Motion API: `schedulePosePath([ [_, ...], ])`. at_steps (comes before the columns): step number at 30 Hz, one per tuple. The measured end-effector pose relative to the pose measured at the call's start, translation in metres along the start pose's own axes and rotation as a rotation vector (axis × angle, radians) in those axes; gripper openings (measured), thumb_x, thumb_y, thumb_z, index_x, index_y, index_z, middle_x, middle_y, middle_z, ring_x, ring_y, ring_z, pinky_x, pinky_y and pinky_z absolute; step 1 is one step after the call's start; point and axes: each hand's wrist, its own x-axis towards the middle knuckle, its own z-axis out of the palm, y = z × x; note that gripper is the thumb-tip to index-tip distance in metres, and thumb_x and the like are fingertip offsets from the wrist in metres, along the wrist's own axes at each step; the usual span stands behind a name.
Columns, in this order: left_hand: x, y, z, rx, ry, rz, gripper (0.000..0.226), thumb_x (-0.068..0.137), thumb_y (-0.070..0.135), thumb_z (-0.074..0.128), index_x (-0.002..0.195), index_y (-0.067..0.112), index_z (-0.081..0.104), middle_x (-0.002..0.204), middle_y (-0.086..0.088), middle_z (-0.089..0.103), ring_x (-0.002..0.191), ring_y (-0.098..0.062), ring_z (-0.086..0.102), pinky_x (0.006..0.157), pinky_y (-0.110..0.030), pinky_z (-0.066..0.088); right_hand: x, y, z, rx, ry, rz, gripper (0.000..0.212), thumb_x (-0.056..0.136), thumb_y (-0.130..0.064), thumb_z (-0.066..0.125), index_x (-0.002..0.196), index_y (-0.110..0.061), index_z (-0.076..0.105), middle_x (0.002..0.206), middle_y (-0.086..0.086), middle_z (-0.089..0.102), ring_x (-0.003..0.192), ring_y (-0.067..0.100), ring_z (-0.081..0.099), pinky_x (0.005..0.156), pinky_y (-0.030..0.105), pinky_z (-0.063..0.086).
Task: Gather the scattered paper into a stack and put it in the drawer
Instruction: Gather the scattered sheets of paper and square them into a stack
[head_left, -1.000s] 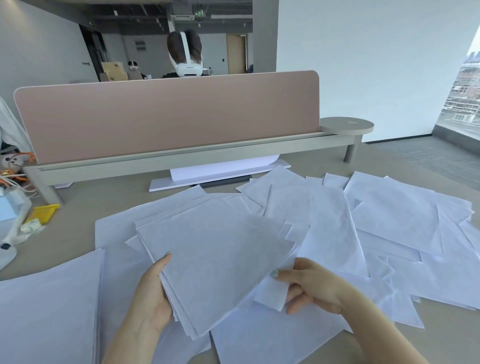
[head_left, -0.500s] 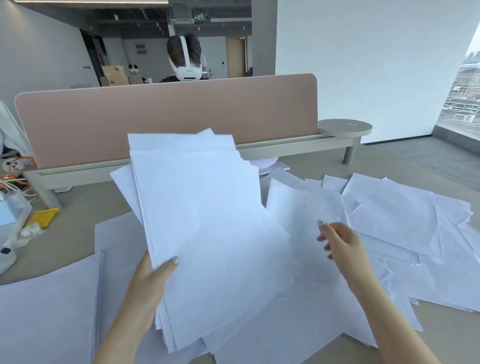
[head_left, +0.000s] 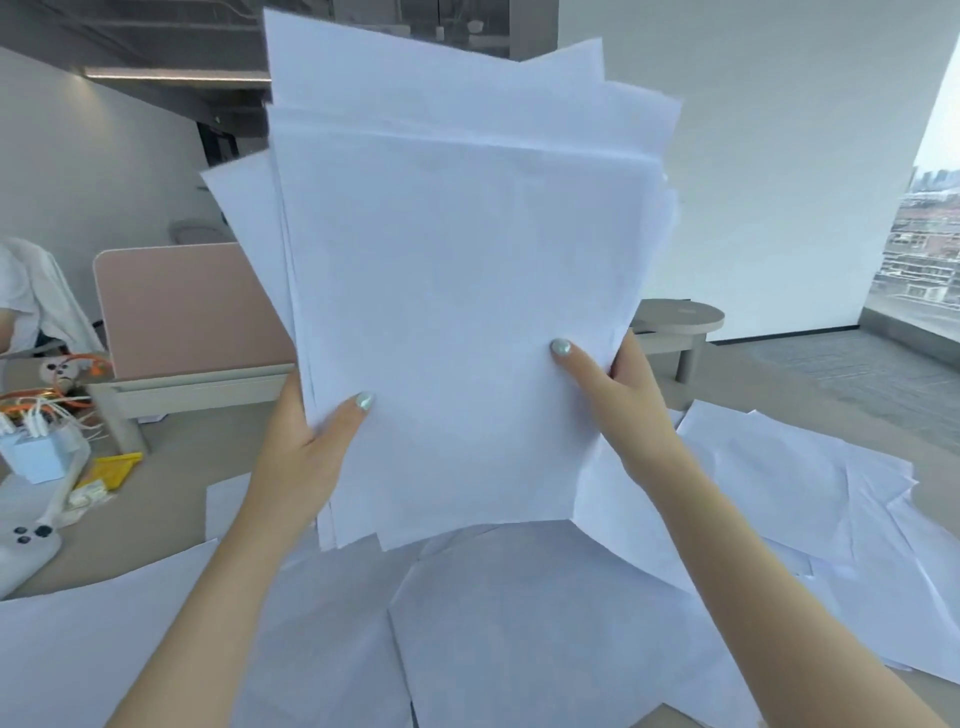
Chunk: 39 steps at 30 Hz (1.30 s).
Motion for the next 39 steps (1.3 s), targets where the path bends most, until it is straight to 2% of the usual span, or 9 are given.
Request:
schedulePosePath([
  [10, -0.009, -0.002, 0.003, -0.062, 0.017, -0.013, 0.029, 0.093, 0.014, 0.053, 0.109, 0.037, 0.056, 0.100, 0.027, 0.067, 0.093, 0.015, 0.061, 0.075, -0.004, 0.048, -0.016, 0.020, 0.010, -0.084, -0.097, 0.027, 0.018, 0.093, -0.018, 0.054, 0.111, -0.022, 0.054, 0.116, 0.004, 0.063, 0.111, 0.021, 0.060, 0.095, 0.045, 0.050],
  [13, -0.003, 0.012, 0.004, -0.112, 0.117, -0.007, 0.022, 0.094, 0.017, 0.053, 0.105, 0.034, 0.059, 0.104, 0.019, 0.066, 0.097, 0.002, 0.063, 0.082, -0.017, 0.050, -0.015, 0.009, 0.010, -0.056, -0.049, 0.016, 0.004, 0.095, -0.014, 0.050, 0.098, -0.014, 0.052, 0.099, 0.008, 0.061, 0.091, 0.012, 0.059, 0.084, 0.034, 0.050],
  [15, 0.002, 0.022, 0.003, -0.144, 0.186, -0.011, 0.014, 0.094, 0.025, 0.052, 0.097, 0.037, 0.059, 0.099, 0.020, 0.065, 0.097, -0.003, 0.063, 0.086, -0.026, 0.050, -0.014, 0.000, 0.009, -0.005, -0.048, -0.003, 0.011, 0.095, -0.015, 0.051, 0.106, -0.015, 0.053, 0.107, 0.004, 0.065, 0.094, 0.008, 0.062, 0.081, 0.023, 0.051],
  [18, 0.000, 0.024, 0.002, -0.123, 0.234, -0.013, 0.014, 0.096, 0.037, 0.045, 0.088, 0.047, 0.053, 0.085, 0.035, 0.059, 0.083, 0.021, 0.056, 0.080, -0.014, 0.045, -0.016, 0.003, 0.005, 0.074, -0.053, 0.035, 0.017, 0.094, -0.021, 0.054, 0.110, -0.023, 0.053, 0.106, -0.009, 0.067, 0.092, 0.000, 0.066, 0.069, 0.015, 0.051],
  [23, -0.013, -0.012, -0.005, -0.080, 0.138, -0.073, 0.012, 0.093, 0.044, 0.045, 0.099, 0.053, 0.049, 0.104, 0.031, 0.058, 0.090, 0.024, 0.055, 0.080, -0.017, 0.044, -0.038, 0.049, 0.003, 0.013, -0.153, 0.279, 0.036, 0.090, -0.040, 0.056, 0.123, -0.026, 0.054, 0.115, -0.014, 0.068, 0.105, 0.006, 0.065, 0.082, 0.023, 0.051],
  [28, -0.036, -0.057, -0.011, -0.177, 0.002, -0.278, 0.035, 0.087, 0.057, 0.045, 0.119, 0.044, 0.050, 0.114, 0.029, 0.058, 0.104, 0.014, 0.056, 0.086, -0.016, 0.046, -0.062, 0.083, 0.007, 0.052, -0.157, 0.434, 0.029, 0.090, -0.044, 0.052, 0.115, -0.031, 0.059, 0.111, -0.015, 0.069, 0.103, 0.005, 0.066, 0.090, 0.028, 0.048],
  [30, -0.042, -0.061, -0.008, -0.210, -0.030, -0.374, 0.040, 0.082, 0.060, 0.046, 0.115, 0.039, 0.055, 0.111, 0.023, 0.063, 0.107, 0.002, 0.058, 0.087, -0.025, 0.046, -0.062, 0.083, 0.013, 0.077, -0.164, 0.453, 0.027, 0.089, -0.046, 0.052, 0.112, -0.033, 0.059, 0.114, -0.016, 0.068, 0.108, 0.007, 0.063, 0.095, 0.031, 0.046],
  [33, -0.035, -0.050, -0.008, -0.255, -0.018, -0.396, 0.031, 0.079, 0.056, 0.048, 0.100, 0.037, 0.060, 0.093, 0.026, 0.071, 0.093, 0.007, 0.065, 0.079, -0.021, 0.049, -0.056, 0.071, 0.023, 0.114, -0.149, 0.416, 0.038, 0.089, -0.049, 0.051, 0.122, -0.031, 0.057, 0.120, -0.014, 0.066, 0.110, 0.006, 0.062, 0.095, 0.030, 0.047],
  [39, -0.028, -0.049, -0.026, -0.268, -0.064, -0.402, 0.024, 0.092, 0.046, 0.045, 0.103, 0.035, 0.063, 0.101, 0.020, 0.072, 0.095, 0.004, 0.066, 0.089, -0.029, 0.047, -0.054, 0.072, 0.015, 0.053, -0.098, 0.405, 0.038, 0.086, -0.053, 0.055, 0.115, -0.029, 0.060, 0.117, -0.011, 0.068, 0.107, 0.009, 0.065, 0.094, 0.033, 0.049],
])
